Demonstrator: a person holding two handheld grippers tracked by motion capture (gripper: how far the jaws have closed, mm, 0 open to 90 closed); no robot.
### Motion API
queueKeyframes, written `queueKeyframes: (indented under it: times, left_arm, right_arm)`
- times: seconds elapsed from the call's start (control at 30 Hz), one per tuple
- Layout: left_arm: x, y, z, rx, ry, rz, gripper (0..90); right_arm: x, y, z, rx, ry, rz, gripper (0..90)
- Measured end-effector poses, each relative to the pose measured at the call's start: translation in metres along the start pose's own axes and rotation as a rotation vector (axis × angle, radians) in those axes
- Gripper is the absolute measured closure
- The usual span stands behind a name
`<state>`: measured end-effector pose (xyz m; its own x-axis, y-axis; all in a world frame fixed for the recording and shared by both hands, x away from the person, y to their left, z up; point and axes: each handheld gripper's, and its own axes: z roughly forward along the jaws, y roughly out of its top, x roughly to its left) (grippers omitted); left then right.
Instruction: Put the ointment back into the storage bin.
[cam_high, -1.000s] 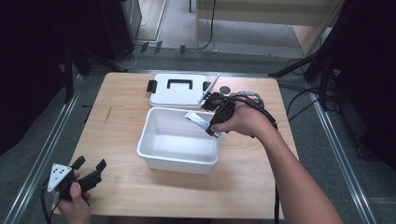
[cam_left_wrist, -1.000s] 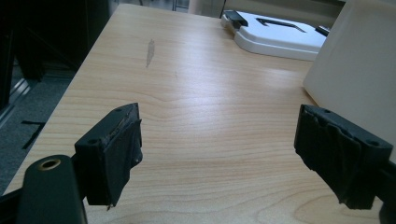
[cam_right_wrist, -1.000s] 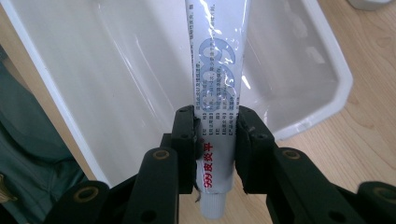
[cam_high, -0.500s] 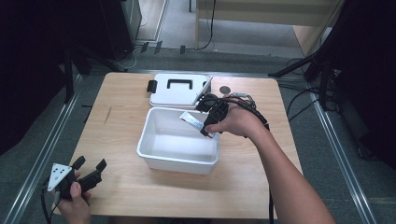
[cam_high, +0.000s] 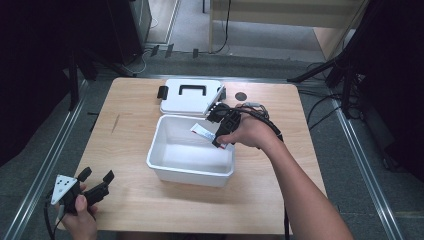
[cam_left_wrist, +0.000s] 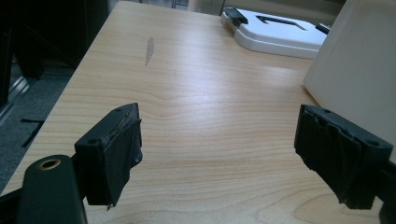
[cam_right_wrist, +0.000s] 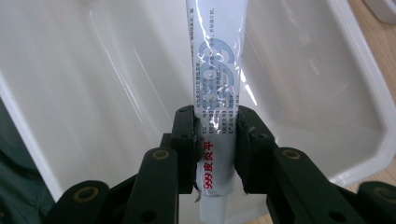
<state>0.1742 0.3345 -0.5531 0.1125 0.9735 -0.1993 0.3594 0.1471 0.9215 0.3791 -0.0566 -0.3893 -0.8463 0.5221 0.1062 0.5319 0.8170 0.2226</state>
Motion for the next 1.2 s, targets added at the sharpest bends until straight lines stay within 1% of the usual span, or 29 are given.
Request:
queueKeyframes:
  times: [0.17, 0.23, 0.3, 0.37, 0.47, 0.67, 0.7, 0.87, 1.0, 1.1, 1.2]
  left_arm:
    - [0.0, 0.0, 0.0, -0.001, -0.002, -0.001, 16.0]
    - [0.0, 0.0, 0.0, 0.0, -0.002, 0.0, 16.0]
    - [0.0, 0.0, 0.0, 0.002, -0.002, -0.003, 16.0]
    - [0.0, 0.0, 0.0, 0.003, -0.002, -0.003, 16.0]
    - [0.0, 0.0, 0.0, 0.005, -0.003, -0.004, 16.0]
    - [0.0, 0.0, 0.001, 0.007, -0.003, -0.006, 16.0]
    - [0.0, 0.0, 0.001, 0.006, -0.003, -0.008, 16.0]
    - [0.0, 0.0, 0.001, 0.01, -0.005, -0.007, 16.0]
    - [0.0, 0.001, 0.001, 0.012, -0.007, -0.007, 16.1]
    - [0.0, 0.001, 0.001, 0.013, -0.006, -0.006, 16.1]
    - [0.0, 0.001, 0.001, 0.015, -0.006, -0.006, 16.2]
  right_arm:
    - [0.0, 0.004, 0.009, 0.019, -0.011, -0.007, 72.3]
    - [-0.001, 0.004, 0.013, 0.025, -0.021, -0.002, 72.3]
    - [-0.001, 0.005, 0.018, 0.027, -0.031, -0.021, 72.2]
    - [0.0, 0.006, 0.02, 0.032, -0.06, -0.039, 72.2]
    - [0.0, 0.007, 0.024, 0.031, -0.073, -0.056, 72.2]
    - [0.004, 0.009, 0.032, 0.019, -0.117, -0.117, 72.1]
    - [0.004, 0.009, 0.034, 0.02, -0.121, -0.129, 72.1]
    - [0.005, 0.01, 0.045, 0.032, -0.122, -0.136, 72.0]
    - [0.004, 0.01, 0.054, 0.043, -0.135, -0.15, 71.9]
    - [0.004, 0.011, 0.062, 0.065, -0.145, -0.165, 71.9]
    - [0.004, 0.011, 0.067, 0.08, -0.148, -0.169, 71.8]
